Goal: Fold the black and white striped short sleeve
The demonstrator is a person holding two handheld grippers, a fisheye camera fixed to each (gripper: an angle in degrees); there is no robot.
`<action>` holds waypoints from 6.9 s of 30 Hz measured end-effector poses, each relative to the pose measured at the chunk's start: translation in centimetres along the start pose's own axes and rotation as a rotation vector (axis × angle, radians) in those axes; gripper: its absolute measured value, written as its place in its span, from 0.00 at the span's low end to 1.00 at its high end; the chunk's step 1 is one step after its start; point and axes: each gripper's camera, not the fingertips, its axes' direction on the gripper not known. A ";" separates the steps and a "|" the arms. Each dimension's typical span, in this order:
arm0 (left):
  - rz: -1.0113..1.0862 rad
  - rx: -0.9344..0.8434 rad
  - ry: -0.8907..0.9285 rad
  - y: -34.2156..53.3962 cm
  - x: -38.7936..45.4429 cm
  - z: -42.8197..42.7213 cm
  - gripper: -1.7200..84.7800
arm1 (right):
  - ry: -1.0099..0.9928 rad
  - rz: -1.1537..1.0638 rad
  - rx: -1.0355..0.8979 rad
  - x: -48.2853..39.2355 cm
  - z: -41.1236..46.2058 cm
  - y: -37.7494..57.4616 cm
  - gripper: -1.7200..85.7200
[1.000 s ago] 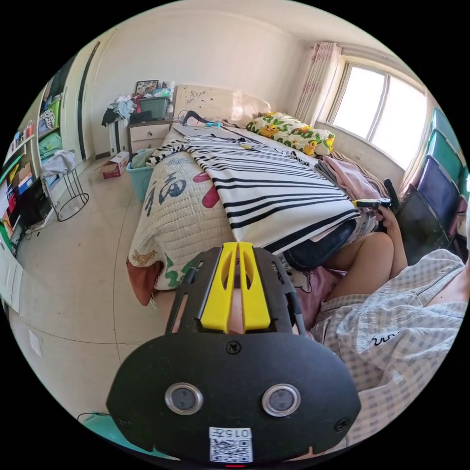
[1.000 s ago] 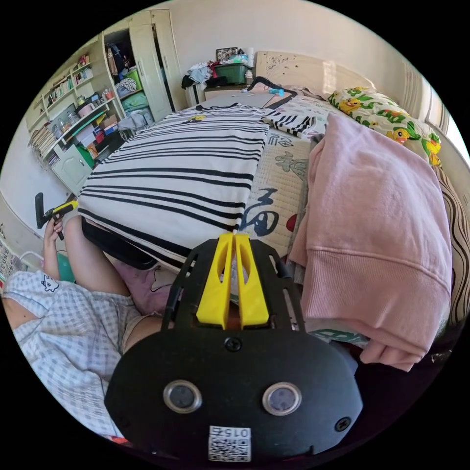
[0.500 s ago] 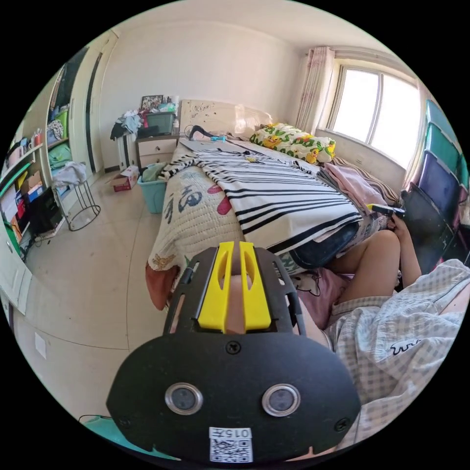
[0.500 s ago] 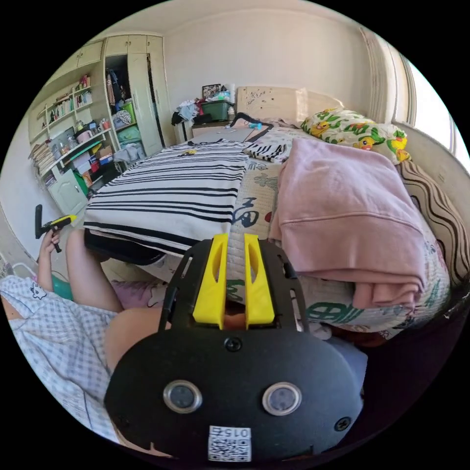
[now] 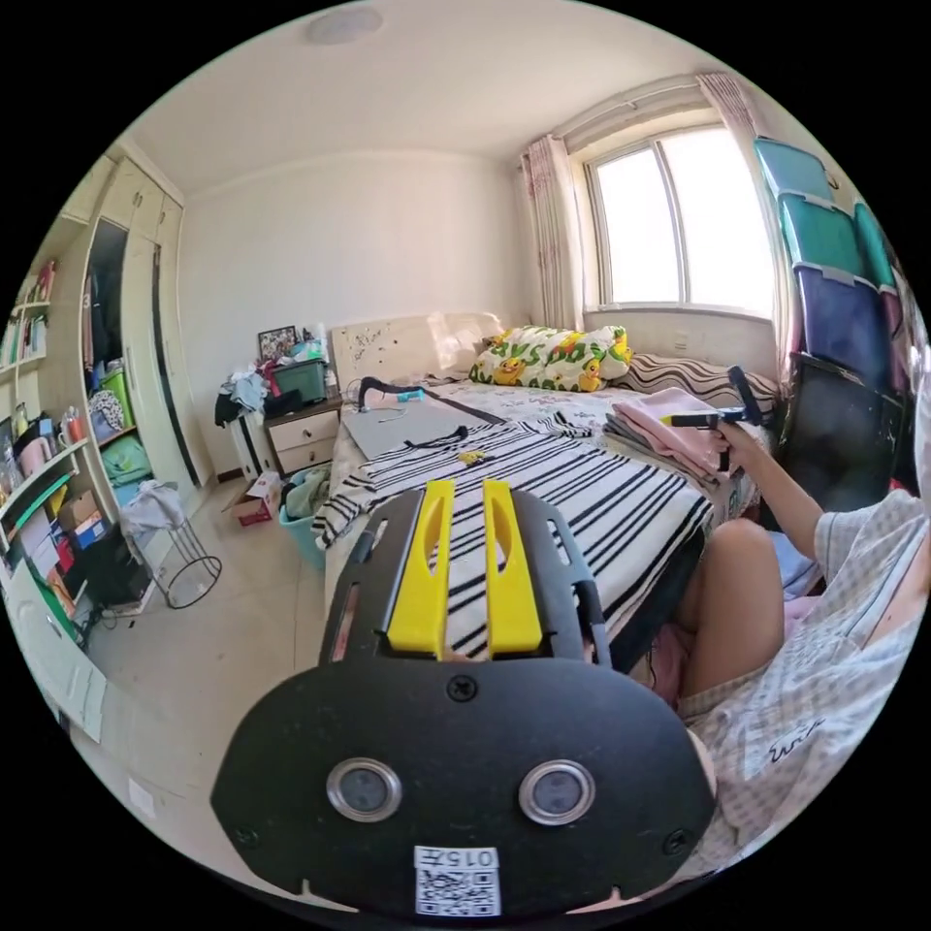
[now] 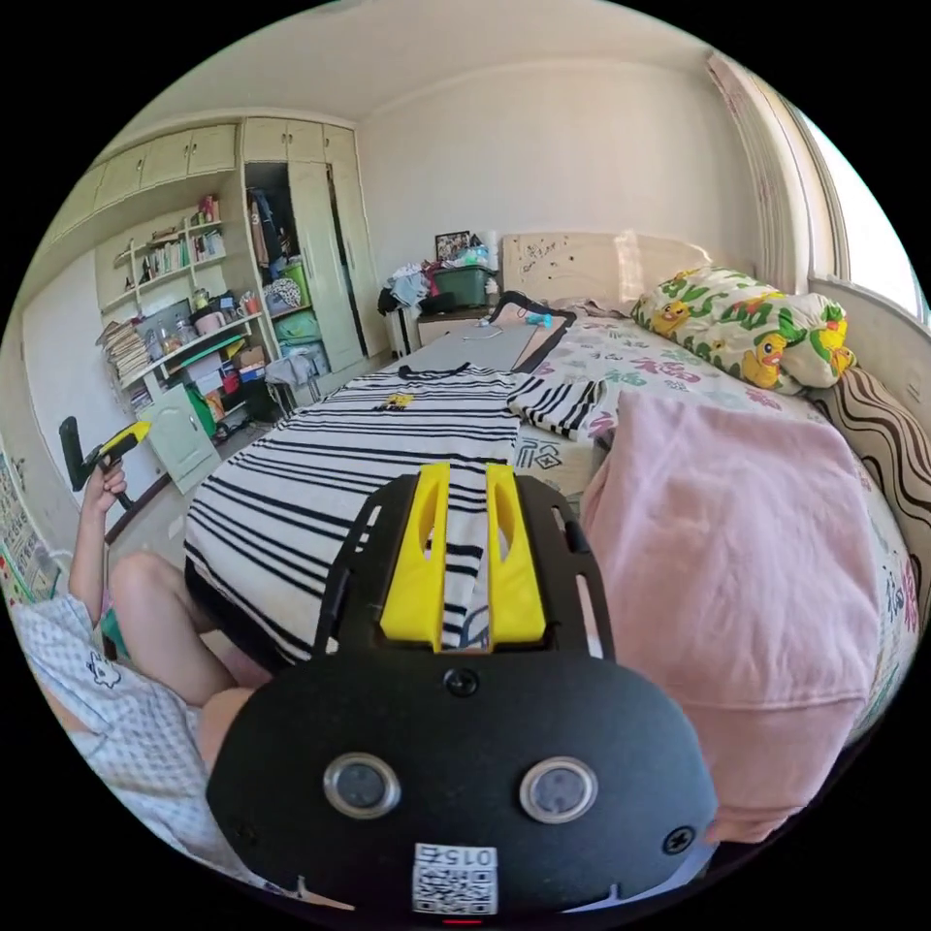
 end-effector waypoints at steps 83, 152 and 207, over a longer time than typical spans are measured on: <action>-0.142 -0.531 0.444 -1.0 -3.5 81.5 0.12 | 0.021 -0.482 -0.275 -5.9 20.1 -8.3 0.11; 0.061 -0.569 0.435 -1.8 3.4 67.7 0.02 | -0.099 -0.534 -0.317 10.3 29.8 -4.5 0.01; -0.540 -0.039 0.478 46.5 -32.0 32.1 0.14 | -0.164 -0.828 -0.448 -13.3 83.9 -6.7 0.14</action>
